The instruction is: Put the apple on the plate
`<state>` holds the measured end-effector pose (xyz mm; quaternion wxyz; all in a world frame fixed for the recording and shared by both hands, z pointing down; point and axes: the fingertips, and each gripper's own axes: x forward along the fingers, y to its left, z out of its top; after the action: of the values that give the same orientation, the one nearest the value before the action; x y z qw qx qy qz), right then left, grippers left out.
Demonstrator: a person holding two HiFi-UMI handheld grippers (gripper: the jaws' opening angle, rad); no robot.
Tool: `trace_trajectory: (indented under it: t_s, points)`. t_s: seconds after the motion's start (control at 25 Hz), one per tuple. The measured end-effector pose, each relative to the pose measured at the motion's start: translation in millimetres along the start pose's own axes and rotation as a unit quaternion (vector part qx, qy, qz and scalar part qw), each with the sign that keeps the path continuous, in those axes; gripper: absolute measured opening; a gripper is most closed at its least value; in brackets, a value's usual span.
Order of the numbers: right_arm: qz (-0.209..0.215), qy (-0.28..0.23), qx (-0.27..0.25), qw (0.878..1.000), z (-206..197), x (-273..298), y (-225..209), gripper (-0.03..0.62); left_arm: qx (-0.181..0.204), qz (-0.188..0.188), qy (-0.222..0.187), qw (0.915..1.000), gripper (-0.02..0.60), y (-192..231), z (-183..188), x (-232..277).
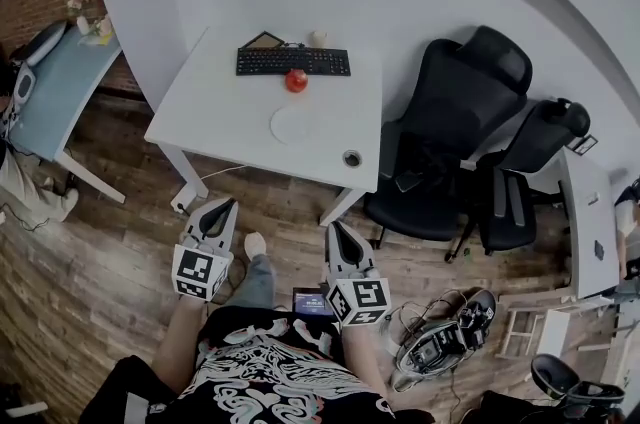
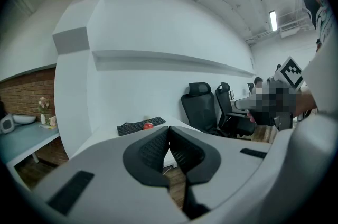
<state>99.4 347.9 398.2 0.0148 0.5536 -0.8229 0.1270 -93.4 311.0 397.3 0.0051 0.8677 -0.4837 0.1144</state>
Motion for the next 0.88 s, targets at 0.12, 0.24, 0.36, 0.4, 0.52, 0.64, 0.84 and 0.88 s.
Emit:
trace_trajectory:
  t_s: [0.12,0.24,0.36,0.4,0.52,0.64,0.84,0.88]
  points:
    - [-0.002,0.002,0.004,1.000,2,19,-11,0.029,-0.001,-0.003,0.002,1.0000,0.015,10,1,21]
    - [0.001,0.007,0.002,1.000,5,47,-20,0.029,-0.002,-0.005,0.003,1.0000,0.015,24,3,48]
    - [0.003,0.012,0.001,1.000,10,81,-30,0.029,-0.003,-0.009,0.006,0.9999,0.015,40,5,81]
    - [0.003,0.013,0.002,1.000,12,93,-34,0.029,-0.003,-0.010,0.007,0.9999,0.015,46,6,92]
    - [0.002,0.021,0.007,1.000,15,129,-46,0.029,-0.004,-0.017,0.012,0.9998,0.015,65,7,123]
    - [-0.003,0.032,0.013,0.999,18,165,-54,0.029,-0.006,-0.022,0.024,0.9995,0.015,88,7,152]
    - [-0.011,0.049,0.019,0.999,19,219,-70,0.029,-0.014,-0.028,0.033,0.9989,0.015,125,5,199]
    - [-0.015,0.053,0.020,0.998,18,230,-74,0.029,-0.016,-0.030,0.036,0.9988,0.015,132,3,208]
